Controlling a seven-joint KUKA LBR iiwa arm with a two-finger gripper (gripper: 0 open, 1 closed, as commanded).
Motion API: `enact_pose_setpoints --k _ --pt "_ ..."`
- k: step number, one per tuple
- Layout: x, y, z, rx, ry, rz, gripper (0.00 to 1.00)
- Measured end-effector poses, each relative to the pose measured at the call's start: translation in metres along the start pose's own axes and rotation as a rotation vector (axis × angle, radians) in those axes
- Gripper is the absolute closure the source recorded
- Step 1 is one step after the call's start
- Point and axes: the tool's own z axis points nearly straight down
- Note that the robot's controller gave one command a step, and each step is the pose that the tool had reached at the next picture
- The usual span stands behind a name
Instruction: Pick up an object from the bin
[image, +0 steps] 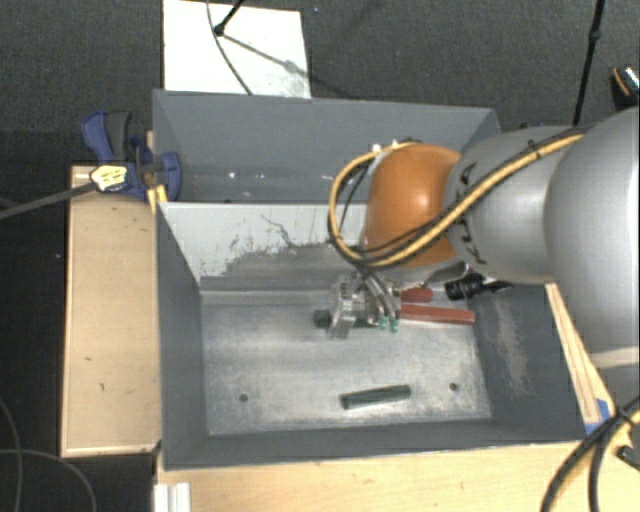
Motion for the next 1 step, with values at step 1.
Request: enact_pose_setpoints --k 1 --pt "-0.0017 0.0005 -0.0252 0.000 0.000 0.002 1.00"
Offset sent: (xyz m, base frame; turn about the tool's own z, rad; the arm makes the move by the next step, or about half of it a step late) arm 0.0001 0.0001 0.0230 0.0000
